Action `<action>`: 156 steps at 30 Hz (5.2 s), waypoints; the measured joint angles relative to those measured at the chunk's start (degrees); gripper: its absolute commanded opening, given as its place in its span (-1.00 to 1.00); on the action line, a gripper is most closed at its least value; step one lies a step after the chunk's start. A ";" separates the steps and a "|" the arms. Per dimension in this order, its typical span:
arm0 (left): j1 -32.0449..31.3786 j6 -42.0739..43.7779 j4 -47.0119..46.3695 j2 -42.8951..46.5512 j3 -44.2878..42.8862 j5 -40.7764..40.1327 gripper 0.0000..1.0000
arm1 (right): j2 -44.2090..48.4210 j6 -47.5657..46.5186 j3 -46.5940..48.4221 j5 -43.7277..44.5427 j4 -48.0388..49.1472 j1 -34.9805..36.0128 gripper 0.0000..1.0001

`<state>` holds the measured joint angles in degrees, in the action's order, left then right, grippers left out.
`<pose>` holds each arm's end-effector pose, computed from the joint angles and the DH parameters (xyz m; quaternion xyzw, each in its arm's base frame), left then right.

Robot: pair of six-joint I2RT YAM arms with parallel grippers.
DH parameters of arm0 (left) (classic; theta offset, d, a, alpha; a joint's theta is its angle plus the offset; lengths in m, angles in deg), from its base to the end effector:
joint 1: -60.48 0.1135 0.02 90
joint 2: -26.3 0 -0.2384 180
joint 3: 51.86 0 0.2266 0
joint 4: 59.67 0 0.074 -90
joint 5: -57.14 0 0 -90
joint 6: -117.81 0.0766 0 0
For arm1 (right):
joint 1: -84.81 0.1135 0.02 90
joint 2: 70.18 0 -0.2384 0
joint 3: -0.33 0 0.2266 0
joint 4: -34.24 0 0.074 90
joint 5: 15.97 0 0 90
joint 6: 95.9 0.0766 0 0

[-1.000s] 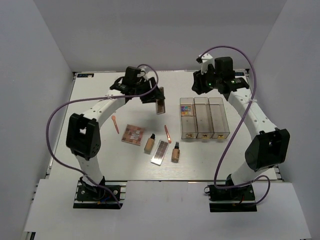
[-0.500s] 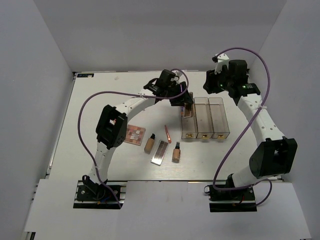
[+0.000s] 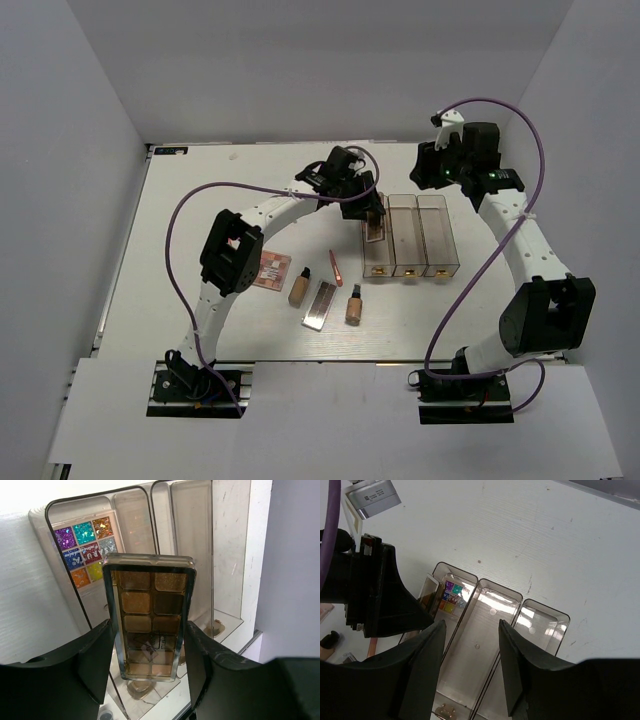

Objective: Organize the makeup

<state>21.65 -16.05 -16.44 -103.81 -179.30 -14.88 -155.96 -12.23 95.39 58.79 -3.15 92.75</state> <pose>0.3764 -0.3333 0.1798 0.0184 0.9172 -0.3537 0.1827 0.3504 0.0692 0.3181 -0.1732 0.8350 0.1209 0.5080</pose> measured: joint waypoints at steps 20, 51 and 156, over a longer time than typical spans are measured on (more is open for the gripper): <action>-0.55 -0.72 0.83 0.00 -0.59 -0.26 0.64 | 0.04 0.83 -0.85 -1.44 1.09 -1.07 0.07; 0.46 16.59 15.32 30.95 28.92 -12.50 0.72 | -1.88 -11.67 -2.03 -24.06 -7.26 -0.02 0.23; -4.76 1.36 4.22 1.22 -2.40 -12.17 0.46 | 4.83 -5.55 -6.45 -8.46 -1.90 -2.14 0.29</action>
<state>16.88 -14.69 -12.22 -102.58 -181.71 -27.05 -151.13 -17.78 88.94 50.33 -5.06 90.61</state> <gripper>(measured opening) 0.694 0.624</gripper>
